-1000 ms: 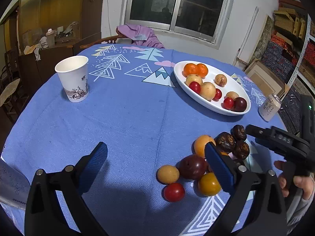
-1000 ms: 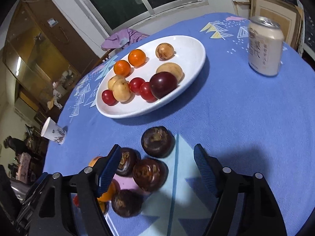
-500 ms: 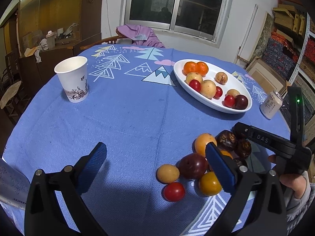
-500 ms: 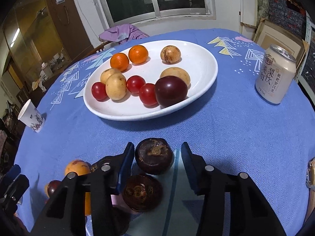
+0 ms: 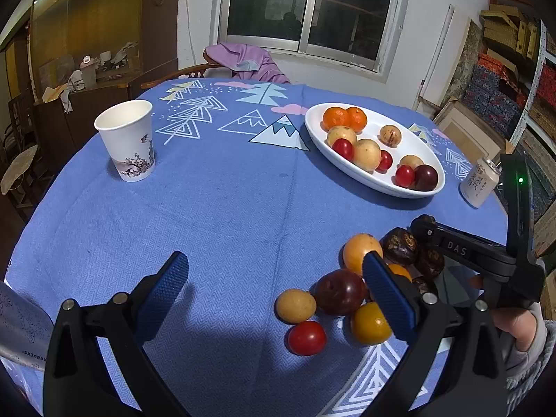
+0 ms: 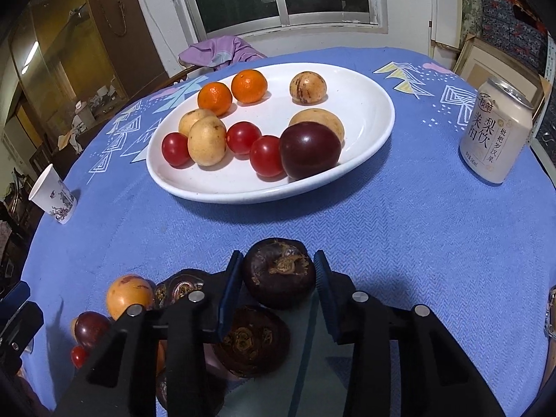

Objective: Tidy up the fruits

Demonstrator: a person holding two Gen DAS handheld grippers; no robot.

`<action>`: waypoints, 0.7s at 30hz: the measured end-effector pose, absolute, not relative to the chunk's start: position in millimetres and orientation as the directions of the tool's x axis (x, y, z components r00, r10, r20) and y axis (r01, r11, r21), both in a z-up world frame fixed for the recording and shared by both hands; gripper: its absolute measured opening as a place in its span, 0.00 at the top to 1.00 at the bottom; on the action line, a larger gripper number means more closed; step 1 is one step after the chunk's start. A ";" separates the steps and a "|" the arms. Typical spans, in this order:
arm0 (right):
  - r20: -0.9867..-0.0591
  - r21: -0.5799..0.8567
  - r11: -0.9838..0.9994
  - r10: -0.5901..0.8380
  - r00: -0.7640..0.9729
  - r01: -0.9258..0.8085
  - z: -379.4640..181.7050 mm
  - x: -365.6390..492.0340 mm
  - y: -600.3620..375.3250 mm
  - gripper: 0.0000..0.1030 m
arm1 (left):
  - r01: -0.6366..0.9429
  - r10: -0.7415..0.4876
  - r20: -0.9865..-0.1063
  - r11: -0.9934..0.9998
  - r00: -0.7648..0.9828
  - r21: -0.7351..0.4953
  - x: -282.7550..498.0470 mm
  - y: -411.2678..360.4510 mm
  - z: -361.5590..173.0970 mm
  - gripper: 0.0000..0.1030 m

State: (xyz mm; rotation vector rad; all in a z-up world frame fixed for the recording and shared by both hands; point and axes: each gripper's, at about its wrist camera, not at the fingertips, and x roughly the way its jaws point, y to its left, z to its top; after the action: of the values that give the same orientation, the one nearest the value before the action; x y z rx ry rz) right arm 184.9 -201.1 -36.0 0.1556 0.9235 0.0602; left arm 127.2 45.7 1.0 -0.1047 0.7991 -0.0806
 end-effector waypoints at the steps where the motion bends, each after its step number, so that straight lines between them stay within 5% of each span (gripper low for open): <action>1: -0.788 0.164 0.986 0.121 0.603 0.016 -35.6 184.3 -201.9 0.59 | 0.033 -0.112 -0.710 0.992 0.695 -0.125 127.3 45.8 0.9 0.04; 21: -0.694 0.269 0.963 0.179 0.697 0.020 -1.5 102.7 -251.5 0.59 | 0.132 -0.135 -0.790 0.989 0.598 -0.069 135.5 30.4 -21.7 0.04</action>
State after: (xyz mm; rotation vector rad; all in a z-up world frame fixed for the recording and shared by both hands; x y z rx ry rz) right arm 102.7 -251.5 -1.5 0.2655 0.7966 0.0899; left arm 135.5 30.4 -21.7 -0.0031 0.9168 -0.1548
